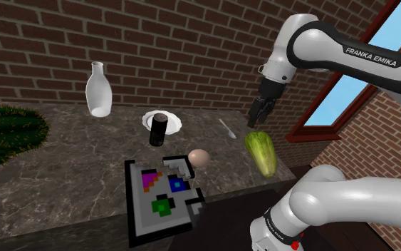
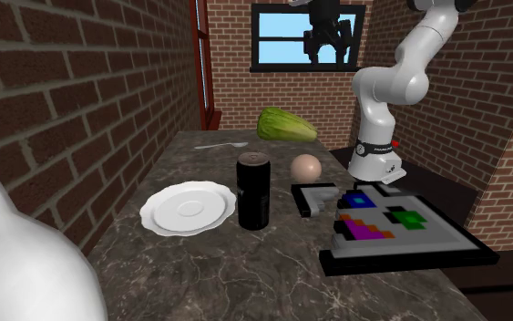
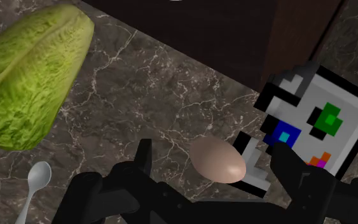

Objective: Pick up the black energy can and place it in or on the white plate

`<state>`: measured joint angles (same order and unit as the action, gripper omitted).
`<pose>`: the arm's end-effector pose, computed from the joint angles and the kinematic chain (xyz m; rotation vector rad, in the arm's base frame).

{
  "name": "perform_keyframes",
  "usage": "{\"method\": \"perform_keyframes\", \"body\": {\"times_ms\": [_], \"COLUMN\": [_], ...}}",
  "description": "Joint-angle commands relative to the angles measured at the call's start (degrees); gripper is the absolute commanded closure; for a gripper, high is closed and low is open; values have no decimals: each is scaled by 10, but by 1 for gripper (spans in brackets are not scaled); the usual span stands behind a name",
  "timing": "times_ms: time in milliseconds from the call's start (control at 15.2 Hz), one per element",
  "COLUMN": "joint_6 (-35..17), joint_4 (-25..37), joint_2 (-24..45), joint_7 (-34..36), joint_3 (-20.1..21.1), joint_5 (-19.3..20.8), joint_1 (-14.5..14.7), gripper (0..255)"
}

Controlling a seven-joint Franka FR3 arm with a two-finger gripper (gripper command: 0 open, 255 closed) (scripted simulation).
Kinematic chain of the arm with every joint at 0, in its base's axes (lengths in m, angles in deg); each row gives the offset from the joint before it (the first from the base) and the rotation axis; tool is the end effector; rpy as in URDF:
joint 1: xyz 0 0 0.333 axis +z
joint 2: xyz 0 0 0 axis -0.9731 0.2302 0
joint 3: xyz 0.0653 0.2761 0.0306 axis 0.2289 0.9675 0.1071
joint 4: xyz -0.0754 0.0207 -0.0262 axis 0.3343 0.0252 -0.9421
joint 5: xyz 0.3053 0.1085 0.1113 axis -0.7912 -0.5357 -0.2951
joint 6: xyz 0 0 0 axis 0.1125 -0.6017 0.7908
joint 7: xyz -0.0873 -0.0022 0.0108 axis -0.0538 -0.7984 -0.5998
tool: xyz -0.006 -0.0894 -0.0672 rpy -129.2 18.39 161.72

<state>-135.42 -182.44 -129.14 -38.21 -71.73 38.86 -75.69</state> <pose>0.2634 0.0127 0.5276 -3.0319 -0.1848 0.2156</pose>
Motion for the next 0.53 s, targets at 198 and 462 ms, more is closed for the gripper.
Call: {"method": "perform_keyframes", "body": {"times_ms": [198, 462], "joint_6": [-53, -119], "joint_4": [6, 24], "joint_2": [48, 119], "joint_7": [17, 39], "joint_3": [22, 51], "joint_5": [-12, -23], "joint_1": [9, 18], "gripper": [0, 0]}}
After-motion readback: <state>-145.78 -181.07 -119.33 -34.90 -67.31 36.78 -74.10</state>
